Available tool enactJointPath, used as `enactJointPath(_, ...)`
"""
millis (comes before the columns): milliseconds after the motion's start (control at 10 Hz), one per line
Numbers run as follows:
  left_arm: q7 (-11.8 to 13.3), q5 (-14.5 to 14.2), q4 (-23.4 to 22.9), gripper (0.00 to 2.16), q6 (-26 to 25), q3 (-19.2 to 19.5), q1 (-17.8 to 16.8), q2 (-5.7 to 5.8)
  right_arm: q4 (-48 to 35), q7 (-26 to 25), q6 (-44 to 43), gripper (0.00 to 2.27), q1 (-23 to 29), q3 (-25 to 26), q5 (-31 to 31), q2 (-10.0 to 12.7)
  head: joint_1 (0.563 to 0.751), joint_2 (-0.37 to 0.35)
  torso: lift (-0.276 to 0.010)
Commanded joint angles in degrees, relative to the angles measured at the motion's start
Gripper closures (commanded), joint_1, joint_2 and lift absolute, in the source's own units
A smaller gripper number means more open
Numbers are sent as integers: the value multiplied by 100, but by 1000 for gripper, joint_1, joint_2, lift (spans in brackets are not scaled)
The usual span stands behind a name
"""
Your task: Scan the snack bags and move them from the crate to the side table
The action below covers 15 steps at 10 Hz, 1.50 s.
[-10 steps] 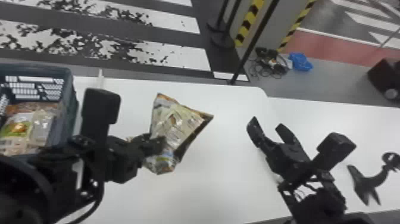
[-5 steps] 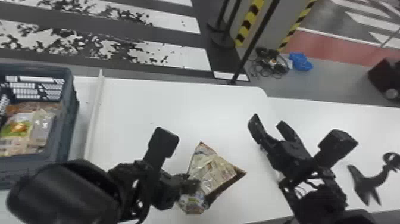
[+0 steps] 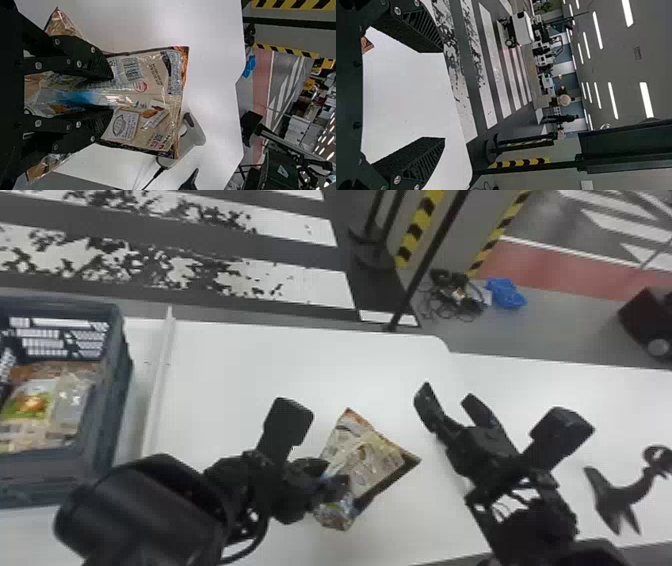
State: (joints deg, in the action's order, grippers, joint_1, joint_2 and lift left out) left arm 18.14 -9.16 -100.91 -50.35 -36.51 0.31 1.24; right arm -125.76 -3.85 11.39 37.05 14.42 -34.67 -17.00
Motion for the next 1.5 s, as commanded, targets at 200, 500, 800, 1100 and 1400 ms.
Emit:
enactJointPath(200,-12,-86,-395,66,-24,74,241,69,34,-2,0,140,-66,-44,-5,-14,695,-350,-87)
enactJointPath(500,-21,-77,-1318,70,116,1173,971,157,78,7,35,140,-93,-141,4,12,695,-350,-87)
enactJointPath(800,-329,-33,-2161,70,1189,2263,1577,587,184,24,88,140,-119,-203,-58,47,695,-350,-87)
enactJointPath(1100,-399,-112,-2847,70,1241,3388,2192,719,219,112,721,525,-137,-387,-66,153,695,-334,-87)
enactJointPath(1400,-355,-595,-3242,70,1277,4477,2755,877,298,332,1442,2024,-330,-783,92,214,695,-149,-87)
